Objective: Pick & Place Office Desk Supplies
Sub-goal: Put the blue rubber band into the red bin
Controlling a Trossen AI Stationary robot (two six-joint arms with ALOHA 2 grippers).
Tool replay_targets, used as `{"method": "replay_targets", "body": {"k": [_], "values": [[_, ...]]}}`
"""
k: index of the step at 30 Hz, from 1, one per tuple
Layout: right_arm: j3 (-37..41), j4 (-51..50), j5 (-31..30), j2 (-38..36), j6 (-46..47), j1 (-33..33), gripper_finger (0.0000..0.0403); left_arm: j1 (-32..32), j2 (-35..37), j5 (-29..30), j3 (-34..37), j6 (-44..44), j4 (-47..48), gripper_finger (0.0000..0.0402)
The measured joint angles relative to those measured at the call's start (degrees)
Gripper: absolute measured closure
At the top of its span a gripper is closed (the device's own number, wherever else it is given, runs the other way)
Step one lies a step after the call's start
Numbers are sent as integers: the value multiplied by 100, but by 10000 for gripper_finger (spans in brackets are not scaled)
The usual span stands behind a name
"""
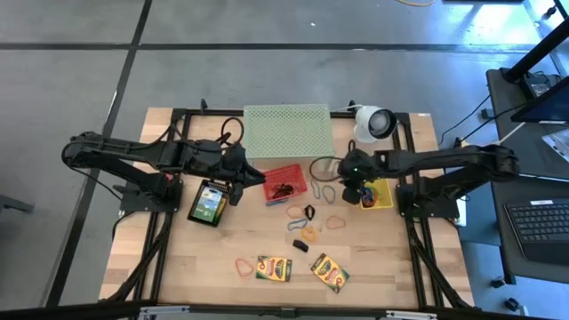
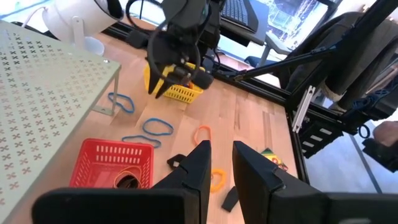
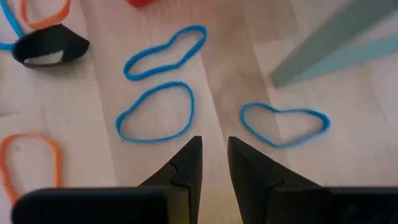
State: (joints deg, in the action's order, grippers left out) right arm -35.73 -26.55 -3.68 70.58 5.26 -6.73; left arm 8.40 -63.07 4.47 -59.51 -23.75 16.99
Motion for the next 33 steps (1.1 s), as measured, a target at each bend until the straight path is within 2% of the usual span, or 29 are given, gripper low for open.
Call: {"method": "replay_targets", "body": {"k": [13, 18, 25, 33], "values": [[0, 635, -42, 776, -149, 32, 318, 0, 0, -8, 0, -4, 2, 341], [0, 689, -56, 967, -171, 34, 288, 0, 0, -109, 0, -10, 2, 341], [0, 749, -879, 1164, -295, 32, 239, 0, 0, -120, 0, -50, 0, 341], [-2, 888, -896, 1423, -293, 13, 225, 0, 0, -170, 0, -107, 0, 341]]}}
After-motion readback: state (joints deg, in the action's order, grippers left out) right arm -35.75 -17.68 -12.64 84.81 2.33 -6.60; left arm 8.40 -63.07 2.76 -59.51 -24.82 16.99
